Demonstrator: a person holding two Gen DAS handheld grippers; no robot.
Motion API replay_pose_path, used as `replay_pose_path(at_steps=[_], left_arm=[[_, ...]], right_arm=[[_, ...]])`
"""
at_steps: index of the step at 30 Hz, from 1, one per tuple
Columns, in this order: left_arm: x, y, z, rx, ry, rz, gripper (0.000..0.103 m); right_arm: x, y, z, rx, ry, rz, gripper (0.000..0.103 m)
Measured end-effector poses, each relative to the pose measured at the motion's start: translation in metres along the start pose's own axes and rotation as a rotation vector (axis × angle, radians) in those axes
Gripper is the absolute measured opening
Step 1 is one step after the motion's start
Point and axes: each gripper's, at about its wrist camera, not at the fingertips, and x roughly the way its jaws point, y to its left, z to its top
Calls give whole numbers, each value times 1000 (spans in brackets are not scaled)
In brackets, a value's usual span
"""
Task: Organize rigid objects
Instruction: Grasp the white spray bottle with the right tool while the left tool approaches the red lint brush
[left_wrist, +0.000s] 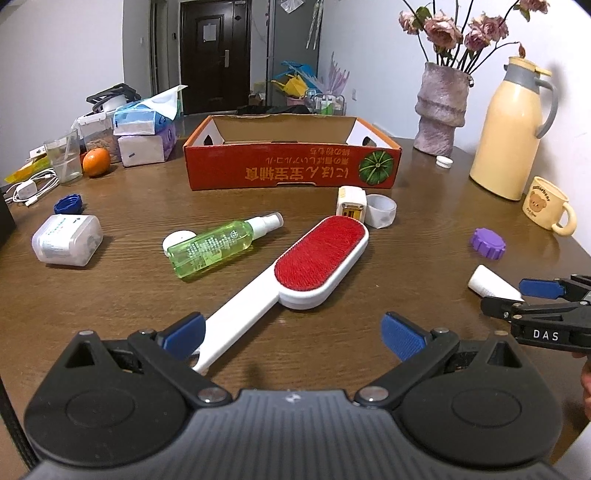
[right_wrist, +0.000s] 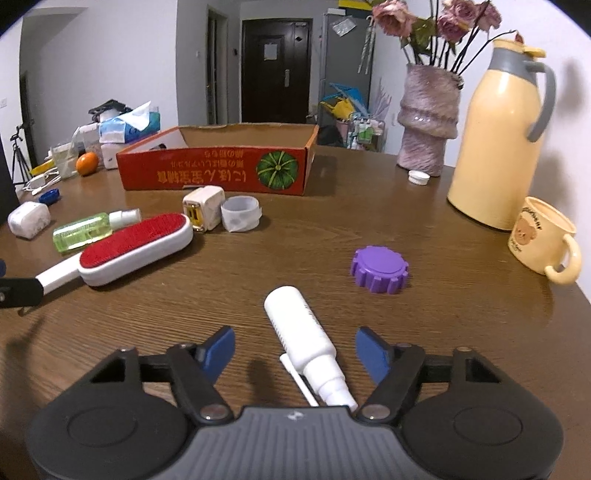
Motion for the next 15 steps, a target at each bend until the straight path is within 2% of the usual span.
replay_pose_path(at_steps=[2, 5, 8, 12, 15], left_arm=[[5, -1, 2, 1, 6, 1, 103], [13, -1, 6, 2, 15, 6, 103], [21, 0, 9, 1, 24, 8, 103], [30, 0, 13, 8, 34, 9, 103], [36, 1, 17, 14, 40, 14, 103]], right_arm=[[6, -2, 0, -4, 8, 9, 64], [13, -4, 2, -7, 21, 30, 57], [19, -7, 3, 1, 33, 56, 47], [21, -12, 4, 21, 18, 82, 27], [22, -15, 5, 37, 13, 106, 27]])
